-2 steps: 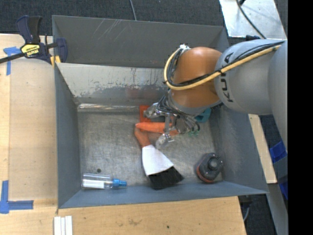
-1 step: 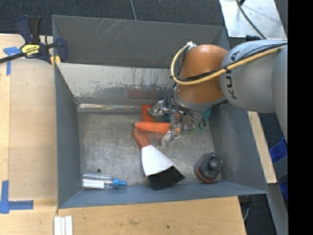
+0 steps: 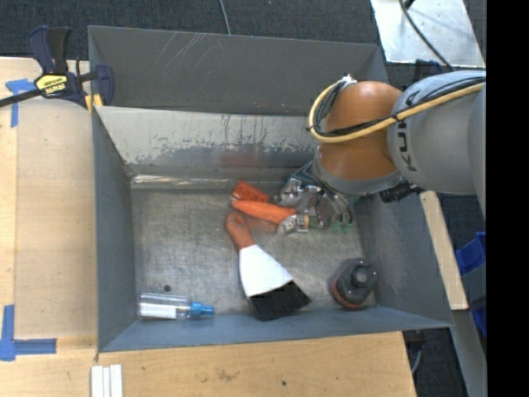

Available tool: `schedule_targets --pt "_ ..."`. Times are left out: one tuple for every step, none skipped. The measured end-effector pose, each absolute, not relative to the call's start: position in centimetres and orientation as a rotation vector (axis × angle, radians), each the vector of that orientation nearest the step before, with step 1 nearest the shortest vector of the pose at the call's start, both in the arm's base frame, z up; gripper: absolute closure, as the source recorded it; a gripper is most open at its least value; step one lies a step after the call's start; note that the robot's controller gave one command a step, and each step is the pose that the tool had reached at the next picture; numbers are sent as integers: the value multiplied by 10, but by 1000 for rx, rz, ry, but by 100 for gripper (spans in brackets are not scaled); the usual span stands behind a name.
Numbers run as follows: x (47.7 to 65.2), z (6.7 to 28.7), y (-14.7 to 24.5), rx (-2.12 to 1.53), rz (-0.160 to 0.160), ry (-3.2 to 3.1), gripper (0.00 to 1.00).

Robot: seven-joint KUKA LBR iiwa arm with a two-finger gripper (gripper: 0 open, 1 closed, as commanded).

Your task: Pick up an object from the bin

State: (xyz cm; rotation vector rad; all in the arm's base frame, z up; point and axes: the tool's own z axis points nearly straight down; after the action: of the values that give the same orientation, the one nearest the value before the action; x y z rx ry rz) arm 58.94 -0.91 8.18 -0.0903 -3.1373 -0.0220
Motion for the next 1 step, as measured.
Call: schedule_targets --pt "589 82 -9 -91 -22 -3137 100"
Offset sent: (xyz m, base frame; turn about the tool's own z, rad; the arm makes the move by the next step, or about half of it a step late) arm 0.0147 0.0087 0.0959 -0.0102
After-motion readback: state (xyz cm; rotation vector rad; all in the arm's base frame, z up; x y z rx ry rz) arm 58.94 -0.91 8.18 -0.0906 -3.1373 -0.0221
